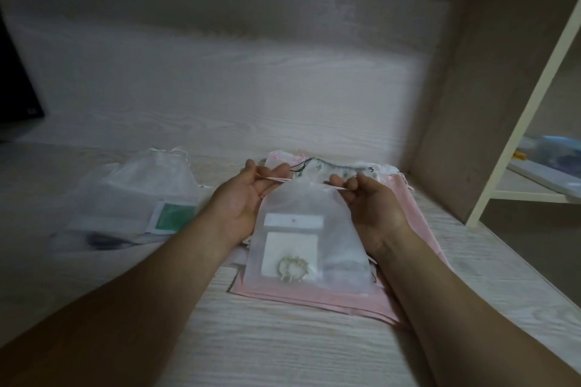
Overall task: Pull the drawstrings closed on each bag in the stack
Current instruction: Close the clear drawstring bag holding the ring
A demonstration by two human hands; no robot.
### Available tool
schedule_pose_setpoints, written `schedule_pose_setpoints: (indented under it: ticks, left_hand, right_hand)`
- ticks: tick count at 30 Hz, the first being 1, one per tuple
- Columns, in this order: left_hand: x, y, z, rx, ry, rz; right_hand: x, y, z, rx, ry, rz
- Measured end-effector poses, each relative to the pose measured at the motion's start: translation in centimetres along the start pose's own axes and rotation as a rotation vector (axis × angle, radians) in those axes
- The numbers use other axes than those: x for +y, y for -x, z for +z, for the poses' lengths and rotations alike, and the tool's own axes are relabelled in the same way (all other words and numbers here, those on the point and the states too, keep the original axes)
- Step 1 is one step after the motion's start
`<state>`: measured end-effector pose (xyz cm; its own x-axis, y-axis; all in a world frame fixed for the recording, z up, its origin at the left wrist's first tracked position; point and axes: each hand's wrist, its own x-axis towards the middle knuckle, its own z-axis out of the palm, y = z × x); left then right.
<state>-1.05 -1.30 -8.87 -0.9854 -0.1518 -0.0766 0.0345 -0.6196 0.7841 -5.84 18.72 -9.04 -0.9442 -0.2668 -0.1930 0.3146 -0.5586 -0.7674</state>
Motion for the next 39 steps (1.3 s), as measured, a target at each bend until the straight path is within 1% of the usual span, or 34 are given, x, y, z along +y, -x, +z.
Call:
schedule_pose_setpoints:
  ticks: [3,4,6,7,9,12,14,16,17,21,23,24,26,28,31,33,36,38,39]
  left_hand:
    - [0.1,-0.1,0.0,0.028,0.113,0.035]
    - [0.2,-0.1,0.2,0.032,0.12,0.049]
    - [0.2,-0.1,0.5,0.033,0.037,0.084]
    - [0.2,0.0,0.7,0.03,-0.029,0.097]
    - [0.1,0.4,1.0,-0.017,-0.212,0.123]
    - [-0.3,1.6,2.0,-0.171,-0.585,0.223]
    - [-0.7,2.1,2.5,-0.27,-0.852,0.296]
    - [-1.1,2.2,2.5,-0.292,-1.068,0.361]
    - [-1.3,2.1,2.6,-0.301,-1.119,0.363]
    - [-1.2,2.6,3.2,-0.304,-1.122,0.343]
    - [-1.4,2.5,3.1,-0.267,-1.066,0.334]
    - [-1.4,2.4,3.1,-0.239,-1.001,0.319]
    - [-1.5,2.0,2.9,-0.175,-0.835,0.271]
    - [-1.4,1.7,2.7,-0.142,-0.717,0.229]
    - [-1.5,1.2,2.2,-0.133,-0.742,0.221]
    - [-1.4,1.2,2.2,-0.127,-0.755,0.219]
    - [-1.1,1.2,2.4,-0.079,-0.7,0.257]
    - [-0.9,1.0,2.2,-0.044,-0.639,0.331]
    - [-0.8,0.9,2.1,-0.029,-0.638,0.381]
  right_hand:
    - [-0.1,0.3,0.2,0.02,-0.123,0.0]
    - [0.0,0.4,0.4,0.021,-0.124,-0.016]
    - [0.0,0.7,0.9,0.019,-0.062,-0.078]
    - [0.0,0.8,1.1,0.003,0.002,-0.124]
    - [0.0,0.8,1.4,-0.054,0.226,-0.222]
    - [0.4,0.4,1.5,-0.141,0.596,-0.369]
    - [1.0,0.3,1.8,-0.215,0.808,-0.415]
    - [1.4,0.6,2.1,-0.3,0.893,-0.417]
    - [1.5,0.7,2.2,-0.321,0.903,-0.412]
    - [1.4,1.2,2.5,-0.349,0.977,-0.431]
    - [1.6,1.0,2.5,-0.345,1.002,-0.439]
    - [1.7,0.9,2.5,-0.317,0.982,-0.429]
    - [1.8,0.6,2.4,-0.247,0.846,-0.286]
    - [1.8,0.5,2.1,-0.246,0.737,-0.155]
    - [1.9,0.8,1.6,-0.317,0.699,-0.116]
    - [1.8,0.9,1.4,-0.334,0.656,-0.105]
    - [1.4,0.8,1.3,-0.257,0.644,-0.1]
    - [1.3,0.7,1.4,-0.198,0.666,-0.117]
    - [1.4,0.6,1.4,-0.177,0.715,-0.142]
